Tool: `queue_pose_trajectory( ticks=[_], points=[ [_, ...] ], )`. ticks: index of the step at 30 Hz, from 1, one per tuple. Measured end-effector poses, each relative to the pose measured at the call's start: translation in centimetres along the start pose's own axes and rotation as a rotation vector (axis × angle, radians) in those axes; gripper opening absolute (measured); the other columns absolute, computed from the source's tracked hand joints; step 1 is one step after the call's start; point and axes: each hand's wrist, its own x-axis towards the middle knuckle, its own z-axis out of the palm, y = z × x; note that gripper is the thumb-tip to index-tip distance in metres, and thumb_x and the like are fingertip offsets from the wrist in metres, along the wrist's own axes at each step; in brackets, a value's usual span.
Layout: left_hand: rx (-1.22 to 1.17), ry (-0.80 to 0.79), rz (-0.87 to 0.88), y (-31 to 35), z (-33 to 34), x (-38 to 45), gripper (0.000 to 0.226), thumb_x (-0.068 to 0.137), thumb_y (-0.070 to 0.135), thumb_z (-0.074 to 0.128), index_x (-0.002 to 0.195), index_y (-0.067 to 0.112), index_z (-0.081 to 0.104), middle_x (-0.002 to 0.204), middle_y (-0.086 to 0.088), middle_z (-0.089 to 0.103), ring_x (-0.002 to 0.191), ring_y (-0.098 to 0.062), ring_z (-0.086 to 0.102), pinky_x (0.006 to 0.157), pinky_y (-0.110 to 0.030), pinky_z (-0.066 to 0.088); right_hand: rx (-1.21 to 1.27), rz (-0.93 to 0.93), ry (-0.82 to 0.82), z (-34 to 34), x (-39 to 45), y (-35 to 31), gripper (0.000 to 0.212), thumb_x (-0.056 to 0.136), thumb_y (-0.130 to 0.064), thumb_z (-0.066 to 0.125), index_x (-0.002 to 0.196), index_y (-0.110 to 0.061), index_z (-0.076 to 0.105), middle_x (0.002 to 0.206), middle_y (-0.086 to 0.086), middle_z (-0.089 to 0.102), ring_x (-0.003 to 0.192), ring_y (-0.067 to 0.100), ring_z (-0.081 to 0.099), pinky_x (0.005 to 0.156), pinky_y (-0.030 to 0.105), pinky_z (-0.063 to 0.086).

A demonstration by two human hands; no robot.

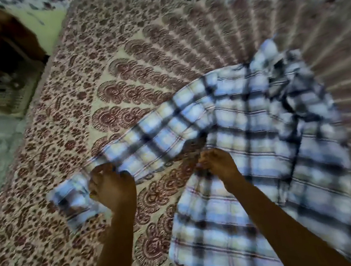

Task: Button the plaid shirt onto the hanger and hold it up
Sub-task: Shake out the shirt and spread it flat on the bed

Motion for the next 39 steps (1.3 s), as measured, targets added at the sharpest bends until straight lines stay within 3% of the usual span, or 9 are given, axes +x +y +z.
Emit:
queue_pose_trajectory(
  ticks=[7,13,19,24,27,30,33,36,39],
  points=[
    [-0.143,-0.303,0.295,10.4,7.4,-5.5,0.015,0.08,0.003,0.059,0.087,0.012,0.069,0.103,-0.018,0.066,0.097,-0.037,0.061,0.08,-0.037,0.049,0.13,-0.082,0.201,-11.3,2.2,2.7,0.01,0.09,0.006,0.048,0.093,0.008,0.058,0.058,-0.002,0.066,0.045,-0.005,0.056,0.048,0.01,0.041],
    [-0.178,-0.421,0.476,18.0,14.4,-5.4,0.02,0.083,0.012,0.055,0.096,0.006,0.069,0.107,-0.018,0.067,0.1,-0.034,0.062,0.089,-0.036,0.046,-0.078,-0.114,0.281,-17.1,8.4,2.0,0.015,0.091,-0.016,0.048,0.096,-0.011,0.061,0.088,0.005,0.058,0.082,0.016,0.052,0.083,0.036,0.046],
    [-0.112,-0.25,0.573,25.2,19.9,0.4,0.031,0.087,0.024,0.045,0.108,0.012,0.066,0.112,-0.019,0.063,0.103,-0.036,0.059,0.087,-0.041,0.047,-0.094,-0.338,0.488,-18.4,17.0,-1.4,0.024,0.088,-0.017,0.051,0.105,-0.001,0.057,0.097,0.016,0.062,0.088,0.029,0.057,0.076,0.031,0.038],
    [0.106,-0.359,0.588,29.5,23.5,5.3,0.035,0.089,0.025,0.056,0.124,0.023,0.055,0.125,-0.015,0.055,0.109,-0.034,0.057,0.087,-0.04,0.048,0.185,-0.153,0.422,-19.1,24.6,-6.2,0.056,0.09,-0.034,0.054,0.132,0.0,0.04,0.125,0.016,0.056,0.116,0.028,0.052,0.099,0.035,0.041],
    [0.146,-0.539,0.605,30.7,24.9,7.2,0.043,0.085,0.03,0.065,0.126,0.023,0.055,0.119,-0.011,0.064,0.091,-0.026,0.064,0.084,-0.03,0.051,0.277,-0.042,0.42,-20.2,28.0,-7.7,0.047,0.083,-0.04,0.063,0.109,-0.002,0.058,0.11,0.017,0.063,0.1,0.03,0.06,0.086,0.036,0.049],
    [0.072,-0.584,0.613,32.4,24.9,10.7,0.034,0.083,0.027,0.067,0.106,0.002,0.067,0.079,-0.007,0.069,0.065,-0.005,0.057,0.059,-0.013,0.037,0.359,-0.044,0.306,-21.8,29.5,-8.8,0.035,0.077,-0.021,0.072,0.056,-0.013,0.046,0.05,0.006,0.049,0.044,0.017,0.045,0.043,0.017,0.037],
    [0.003,-0.561,0.515,33.4,24.3,15.5,0.038,0.078,0.029,0.072,0.092,-0.005,0.069,0.037,0.007,0.053,0.041,-0.003,0.049,0.05,-0.015,0.04,0.326,-0.214,0.424,-22.9,31.1,-10.1,0.04,0.076,-0.016,0.072,0.053,-0.017,0.04,0.05,0.002,0.042,0.046,0.013,0.039,0.045,0.02,0.03],
    [0.089,-0.465,0.477,33.9,24.7,16.4,0.034,0.072,0.025,0.074,0.098,0.002,0.068,0.089,-0.018,0.071,0.087,-0.036,0.065,0.082,-0.039,0.052,-0.012,-0.325,0.453,-21.7,32.2,-10.5,0.043,0.079,-0.03,0.069,0.052,-0.018,0.038,0.053,-0.003,0.042,0.064,0.018,0.046,0.059,0.027,0.031],
    [0.232,-0.274,0.597,33.9,25.4,13.5,0.021,0.08,0.017,0.063,0.101,0.015,0.065,0.113,-0.017,0.061,0.103,-0.034,0.06,0.088,-0.042,0.051,-0.052,-0.271,0.452,-20.5,32.3,-9.4,0.03,0.082,-0.039,0.065,0.076,-0.012,0.053,0.075,0.004,0.057,0.083,0.022,0.054,0.067,0.026,0.033]
  ],
)
